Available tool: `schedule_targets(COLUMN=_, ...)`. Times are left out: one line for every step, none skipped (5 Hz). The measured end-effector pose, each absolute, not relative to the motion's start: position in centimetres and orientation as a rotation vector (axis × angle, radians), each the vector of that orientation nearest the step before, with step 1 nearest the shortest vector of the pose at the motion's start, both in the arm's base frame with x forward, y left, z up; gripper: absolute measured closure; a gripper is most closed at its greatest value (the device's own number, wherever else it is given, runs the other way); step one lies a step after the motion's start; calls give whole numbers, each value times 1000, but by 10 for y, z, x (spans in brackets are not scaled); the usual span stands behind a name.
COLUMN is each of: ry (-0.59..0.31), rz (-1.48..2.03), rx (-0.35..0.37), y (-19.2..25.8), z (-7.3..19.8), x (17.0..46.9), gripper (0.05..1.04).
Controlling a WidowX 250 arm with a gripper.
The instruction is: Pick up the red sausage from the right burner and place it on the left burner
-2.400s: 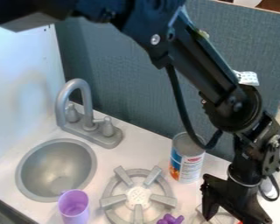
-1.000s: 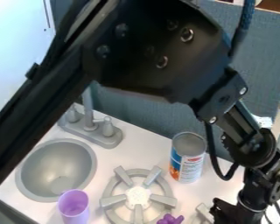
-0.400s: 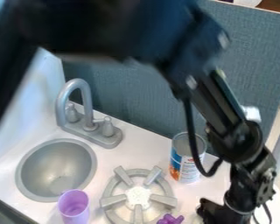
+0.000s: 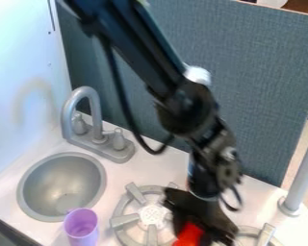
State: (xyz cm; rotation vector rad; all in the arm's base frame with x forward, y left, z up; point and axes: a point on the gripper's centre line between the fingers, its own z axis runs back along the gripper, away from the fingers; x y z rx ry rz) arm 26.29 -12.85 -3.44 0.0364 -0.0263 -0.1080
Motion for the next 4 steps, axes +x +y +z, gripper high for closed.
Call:
schedule_targets(ry=-11, rz=7, rx=89, y=-104, z=-33, x=266, gripper=514)
schedule_targets(ry=7, rz=116, rx=80, y=-75, z=-33, x=274, gripper=514)
schedule_targets(ry=20, rz=194, rx=96, y=-45, z=-35, x=276, gripper=514)
schedule_targets(ry=42, rz=230, rx=101, y=-30, z=-50, x=280, gripper=514)
